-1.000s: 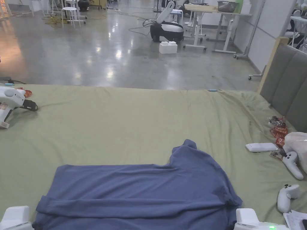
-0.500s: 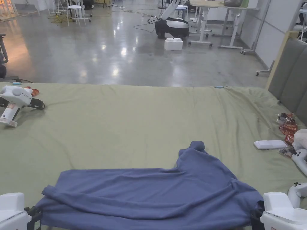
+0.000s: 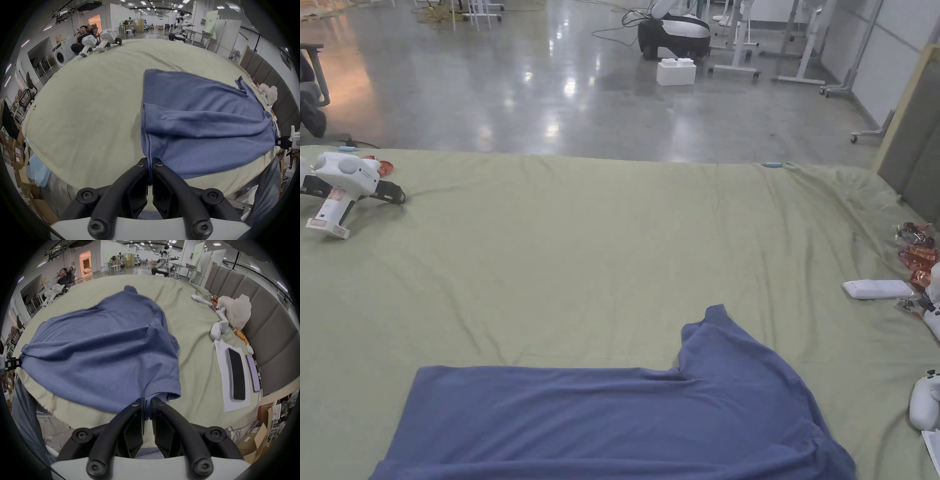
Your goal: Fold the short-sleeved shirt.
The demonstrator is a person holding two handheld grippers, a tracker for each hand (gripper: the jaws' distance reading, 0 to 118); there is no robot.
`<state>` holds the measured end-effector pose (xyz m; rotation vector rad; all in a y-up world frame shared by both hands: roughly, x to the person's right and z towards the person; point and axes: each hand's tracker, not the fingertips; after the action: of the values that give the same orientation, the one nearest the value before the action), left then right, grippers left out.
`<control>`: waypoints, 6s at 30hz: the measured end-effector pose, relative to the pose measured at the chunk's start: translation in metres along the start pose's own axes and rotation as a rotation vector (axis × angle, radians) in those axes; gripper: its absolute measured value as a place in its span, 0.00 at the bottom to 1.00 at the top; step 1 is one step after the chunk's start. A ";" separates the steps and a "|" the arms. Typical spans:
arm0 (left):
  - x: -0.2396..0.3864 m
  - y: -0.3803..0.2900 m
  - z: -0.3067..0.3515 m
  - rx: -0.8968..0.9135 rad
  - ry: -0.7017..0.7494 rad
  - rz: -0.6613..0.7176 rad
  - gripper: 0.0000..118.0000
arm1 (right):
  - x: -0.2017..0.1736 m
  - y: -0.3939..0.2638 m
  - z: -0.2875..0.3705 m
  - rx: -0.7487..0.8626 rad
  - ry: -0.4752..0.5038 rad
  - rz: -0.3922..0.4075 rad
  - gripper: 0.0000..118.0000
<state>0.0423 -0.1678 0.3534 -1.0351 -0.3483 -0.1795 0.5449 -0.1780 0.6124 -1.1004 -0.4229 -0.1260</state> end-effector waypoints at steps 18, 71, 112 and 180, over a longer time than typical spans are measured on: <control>0.040 0.063 0.040 0.426 -0.055 -0.041 0.50 | -0.044 0.071 0.061 0.497 -0.070 -0.097 0.63; 0.021 0.200 -0.120 0.017 0.009 0.000 0.38 | -0.091 0.144 0.021 0.672 -0.056 -0.095 0.03; 0.013 0.162 -0.020 0.316 -0.065 -0.002 0.01 | 0.035 0.214 -0.068 0.207 0.125 -0.110 0.01; 0.100 0.093 0.082 0.838 -0.002 -0.051 0.00 | -0.109 0.128 0.112 0.991 -0.057 -0.159 0.01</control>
<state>0.1472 -0.0483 0.3527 -0.1994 -0.4007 -0.0630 0.4540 -0.0329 0.5051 -0.0948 -0.5366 -0.0127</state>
